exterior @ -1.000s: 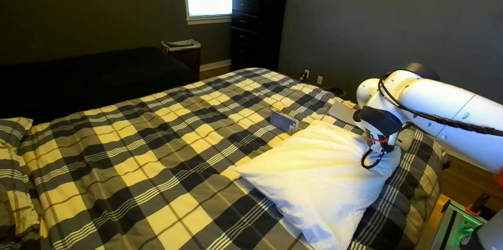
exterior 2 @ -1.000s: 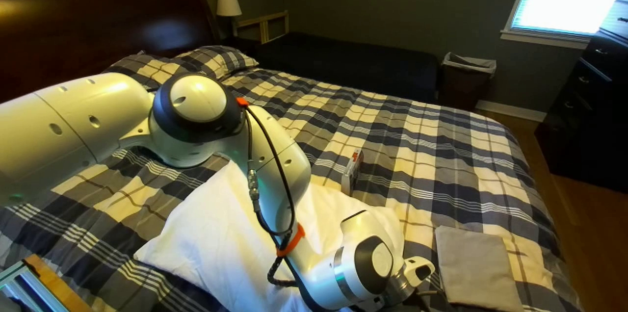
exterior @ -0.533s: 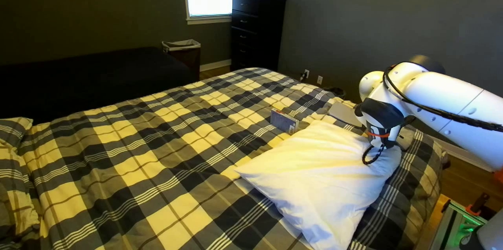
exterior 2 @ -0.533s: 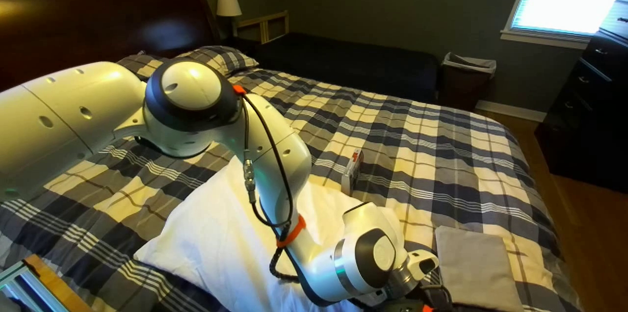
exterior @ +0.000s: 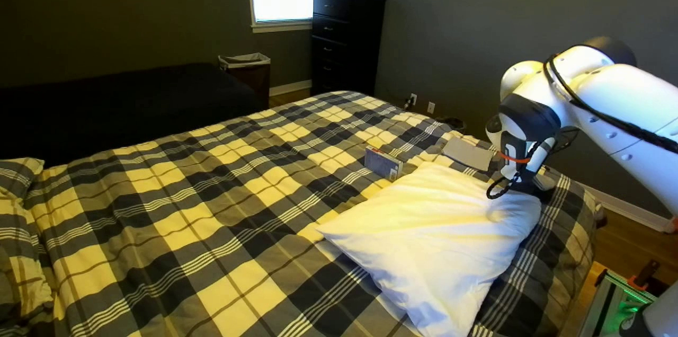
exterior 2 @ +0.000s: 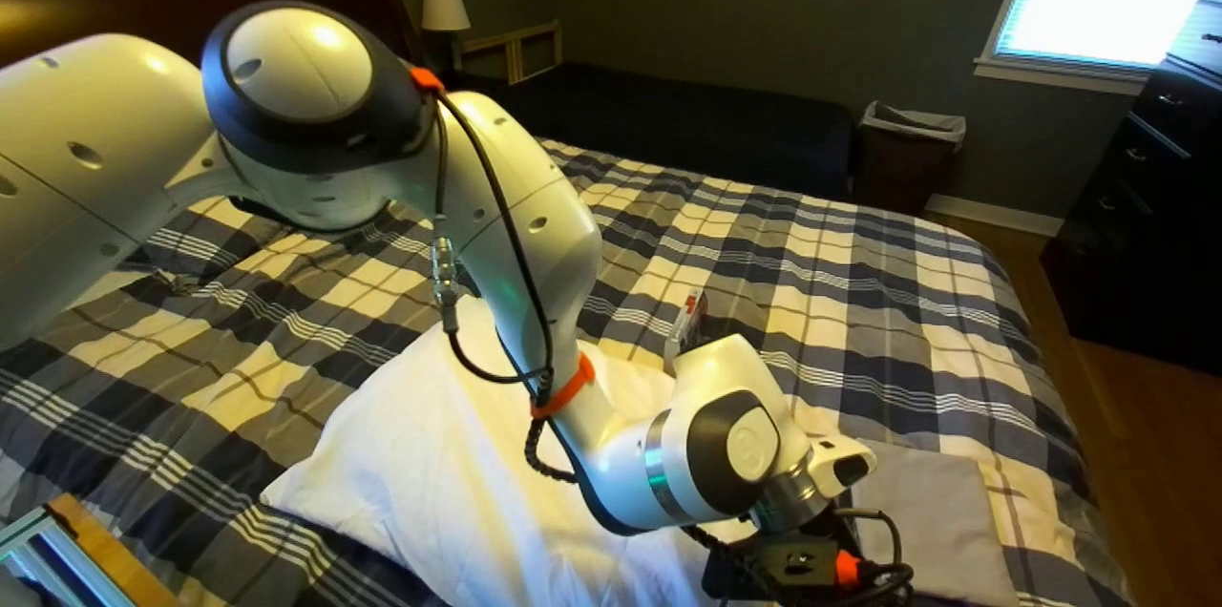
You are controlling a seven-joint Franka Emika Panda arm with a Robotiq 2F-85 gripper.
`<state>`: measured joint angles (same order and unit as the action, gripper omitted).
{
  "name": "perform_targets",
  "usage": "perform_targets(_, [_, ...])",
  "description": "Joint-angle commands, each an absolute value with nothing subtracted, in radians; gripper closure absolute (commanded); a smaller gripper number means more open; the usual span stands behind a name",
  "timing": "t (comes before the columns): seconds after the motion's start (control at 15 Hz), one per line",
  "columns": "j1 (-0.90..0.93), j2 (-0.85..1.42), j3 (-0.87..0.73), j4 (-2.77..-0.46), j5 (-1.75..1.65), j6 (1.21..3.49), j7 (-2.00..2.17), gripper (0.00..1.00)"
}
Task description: Put the grey beddings on the pillow and take the book off the pillow
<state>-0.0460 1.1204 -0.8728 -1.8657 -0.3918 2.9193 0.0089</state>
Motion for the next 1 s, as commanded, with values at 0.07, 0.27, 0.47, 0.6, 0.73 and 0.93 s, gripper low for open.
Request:
perform_targets(0.07, [0.012,0.960,-0.875,-2.001,-0.388,2.946,-0.015,0.98])
perform_targets(0.27, [0.059,0.878,-0.877,-2.066,-0.396,2.931,-0.018,0.98])
perform_targets(0.47, [0.101,0.810,-0.869,-2.123,-0.401,2.907,-0.023,0.98])
perform_targets(0.6, [0.130,0.763,-0.868,-2.162,-0.408,2.890,-0.030,0.98])
perform_targets(0.73, [0.159,0.720,-0.867,-2.193,-0.414,2.876,-0.034,0.98])
perform_targets(0.93, [0.220,0.664,-0.872,-2.235,-0.430,2.852,-0.022,0.98])
